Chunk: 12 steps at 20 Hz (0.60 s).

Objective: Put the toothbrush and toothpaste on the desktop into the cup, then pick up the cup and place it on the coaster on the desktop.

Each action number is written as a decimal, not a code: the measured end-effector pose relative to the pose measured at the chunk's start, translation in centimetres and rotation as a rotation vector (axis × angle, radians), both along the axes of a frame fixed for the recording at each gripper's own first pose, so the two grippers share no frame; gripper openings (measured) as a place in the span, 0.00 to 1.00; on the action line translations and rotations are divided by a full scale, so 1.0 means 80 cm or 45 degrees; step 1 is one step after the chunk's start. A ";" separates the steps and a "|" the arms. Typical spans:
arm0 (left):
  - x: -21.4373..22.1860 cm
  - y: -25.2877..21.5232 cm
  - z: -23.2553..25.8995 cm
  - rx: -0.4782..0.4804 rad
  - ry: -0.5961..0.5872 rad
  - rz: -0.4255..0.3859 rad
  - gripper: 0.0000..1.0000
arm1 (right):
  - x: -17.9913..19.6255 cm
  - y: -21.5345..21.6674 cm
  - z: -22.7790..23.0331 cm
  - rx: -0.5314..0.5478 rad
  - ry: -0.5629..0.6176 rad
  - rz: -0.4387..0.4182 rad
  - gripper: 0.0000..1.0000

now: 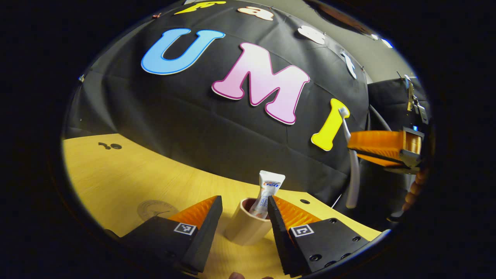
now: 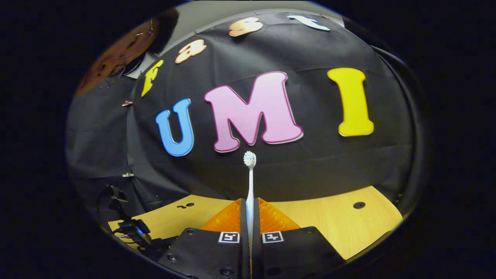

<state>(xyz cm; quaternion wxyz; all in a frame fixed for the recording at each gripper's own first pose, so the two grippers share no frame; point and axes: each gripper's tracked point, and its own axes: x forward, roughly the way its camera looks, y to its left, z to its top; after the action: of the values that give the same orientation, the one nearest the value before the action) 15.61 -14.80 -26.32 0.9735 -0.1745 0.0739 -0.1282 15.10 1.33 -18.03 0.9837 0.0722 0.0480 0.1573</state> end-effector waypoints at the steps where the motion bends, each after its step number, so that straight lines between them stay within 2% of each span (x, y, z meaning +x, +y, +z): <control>1: -0.012 0.008 -0.003 0.009 0.020 0.005 0.74 | 0.009 0.011 0.003 -0.008 -0.022 0.038 0.06; 5: -0.055 0.042 -0.012 0.123 0.071 0.024 0.74 | 0.039 0.051 -0.005 -0.062 -0.081 0.157 0.06; 8: -0.084 0.058 -0.019 0.203 0.113 0.029 0.74 | 0.054 0.076 -0.029 -0.095 -0.069 0.237 0.06; 12: -0.124 0.078 -0.034 0.201 0.212 0.056 0.74 | 0.061 0.106 -0.062 -0.164 -0.054 0.335 0.06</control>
<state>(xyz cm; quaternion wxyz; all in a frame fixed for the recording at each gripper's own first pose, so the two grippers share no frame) 5.66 -8.58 -29.05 0.9773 -0.1088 0.1604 -0.0857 19.95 9.77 -23.01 0.9580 -0.0014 0.0461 0.2829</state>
